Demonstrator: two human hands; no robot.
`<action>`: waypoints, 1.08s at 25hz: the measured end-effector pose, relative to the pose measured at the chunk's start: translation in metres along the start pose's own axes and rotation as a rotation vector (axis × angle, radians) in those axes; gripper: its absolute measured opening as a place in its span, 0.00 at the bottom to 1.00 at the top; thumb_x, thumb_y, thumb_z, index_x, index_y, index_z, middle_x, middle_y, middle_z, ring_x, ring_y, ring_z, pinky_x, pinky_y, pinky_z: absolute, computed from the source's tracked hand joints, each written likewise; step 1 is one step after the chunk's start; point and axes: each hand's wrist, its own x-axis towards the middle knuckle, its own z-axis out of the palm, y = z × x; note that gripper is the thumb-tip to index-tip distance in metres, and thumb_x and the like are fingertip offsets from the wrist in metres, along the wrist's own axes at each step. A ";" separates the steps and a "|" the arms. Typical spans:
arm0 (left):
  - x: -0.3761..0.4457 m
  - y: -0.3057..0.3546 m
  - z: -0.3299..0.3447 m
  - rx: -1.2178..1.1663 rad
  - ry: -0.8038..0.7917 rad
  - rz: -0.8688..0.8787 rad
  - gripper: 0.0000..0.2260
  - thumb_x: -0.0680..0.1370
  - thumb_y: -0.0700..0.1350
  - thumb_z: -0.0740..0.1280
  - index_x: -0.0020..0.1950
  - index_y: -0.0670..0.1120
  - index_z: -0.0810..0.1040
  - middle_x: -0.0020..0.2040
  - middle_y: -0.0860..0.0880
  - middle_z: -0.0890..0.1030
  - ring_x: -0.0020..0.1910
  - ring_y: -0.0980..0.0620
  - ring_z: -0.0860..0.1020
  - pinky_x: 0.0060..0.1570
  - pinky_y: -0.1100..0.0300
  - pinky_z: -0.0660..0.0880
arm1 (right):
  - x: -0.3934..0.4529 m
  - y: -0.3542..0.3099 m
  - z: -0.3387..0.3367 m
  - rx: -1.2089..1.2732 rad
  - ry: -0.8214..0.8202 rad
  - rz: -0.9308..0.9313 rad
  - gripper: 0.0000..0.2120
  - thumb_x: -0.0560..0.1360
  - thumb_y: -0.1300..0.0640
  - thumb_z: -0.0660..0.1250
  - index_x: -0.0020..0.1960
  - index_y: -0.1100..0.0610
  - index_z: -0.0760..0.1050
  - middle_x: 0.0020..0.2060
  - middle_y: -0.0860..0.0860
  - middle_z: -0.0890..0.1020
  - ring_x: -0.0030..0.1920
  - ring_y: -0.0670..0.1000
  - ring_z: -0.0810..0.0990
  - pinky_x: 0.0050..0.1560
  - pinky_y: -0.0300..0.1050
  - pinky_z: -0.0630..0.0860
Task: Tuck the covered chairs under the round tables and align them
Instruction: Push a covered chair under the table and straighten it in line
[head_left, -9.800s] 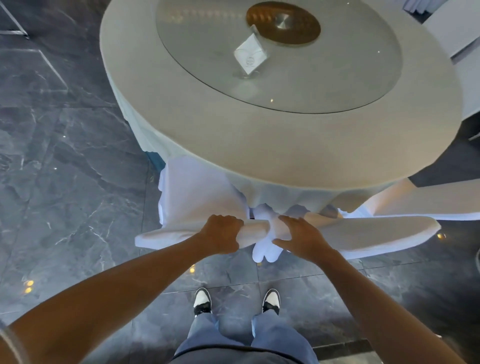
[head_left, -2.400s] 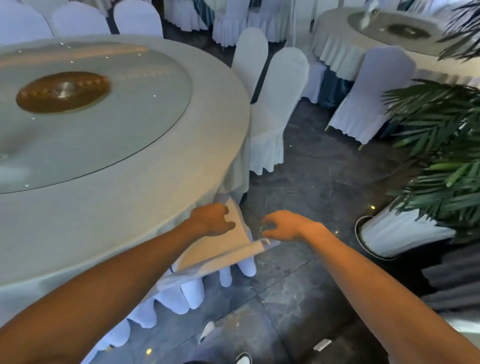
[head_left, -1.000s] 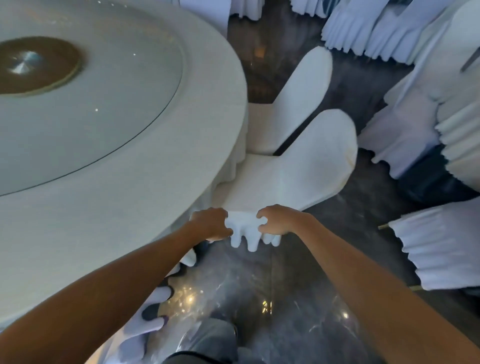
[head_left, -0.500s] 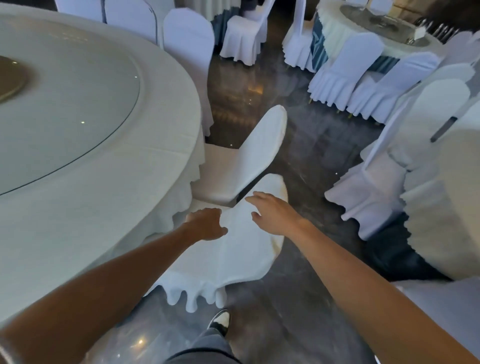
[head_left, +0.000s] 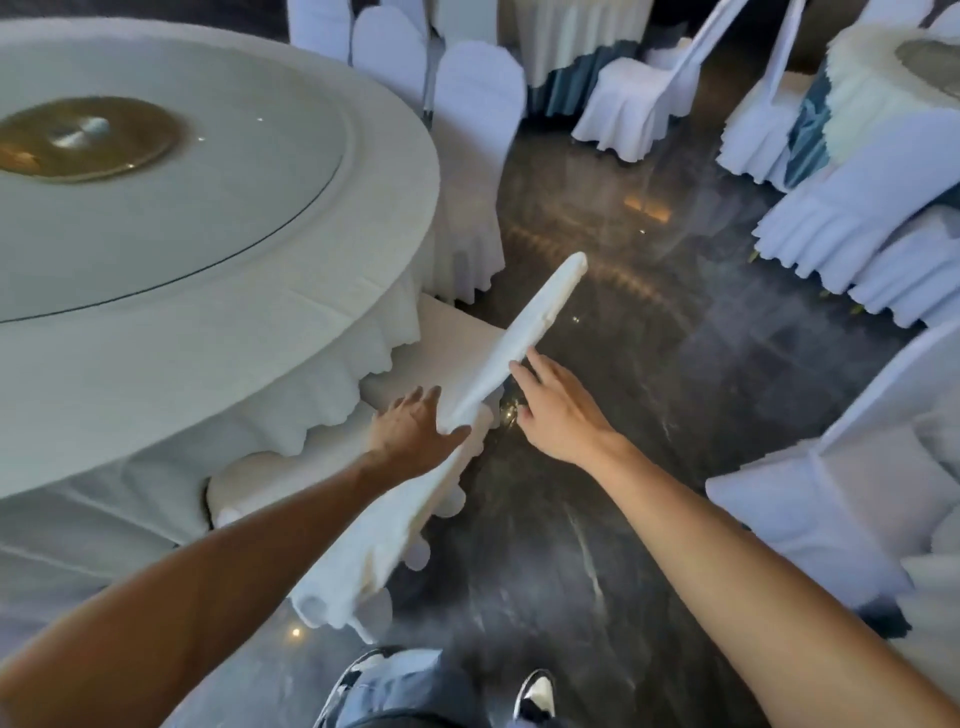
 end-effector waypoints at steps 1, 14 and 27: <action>-0.003 0.013 0.003 -0.006 -0.007 -0.023 0.35 0.76 0.67 0.62 0.77 0.49 0.61 0.75 0.47 0.67 0.71 0.43 0.68 0.67 0.44 0.68 | -0.001 0.014 -0.003 -0.002 -0.006 -0.033 0.28 0.79 0.57 0.62 0.77 0.60 0.60 0.73 0.61 0.63 0.71 0.61 0.65 0.70 0.55 0.67; 0.042 0.066 0.073 -0.064 -0.071 -0.450 0.18 0.75 0.51 0.69 0.61 0.49 0.70 0.53 0.48 0.79 0.41 0.50 0.74 0.38 0.58 0.68 | 0.101 0.129 0.043 -0.159 -0.180 -0.400 0.29 0.77 0.56 0.64 0.76 0.56 0.61 0.74 0.56 0.64 0.75 0.57 0.61 0.76 0.59 0.55; 0.084 0.076 0.087 0.125 -0.053 -0.647 0.06 0.74 0.44 0.63 0.49 0.51 0.78 0.43 0.50 0.81 0.39 0.49 0.78 0.39 0.57 0.70 | 0.223 0.191 0.073 -0.491 -0.247 -0.611 0.29 0.73 0.58 0.69 0.72 0.54 0.67 0.69 0.56 0.71 0.74 0.59 0.61 0.72 0.72 0.41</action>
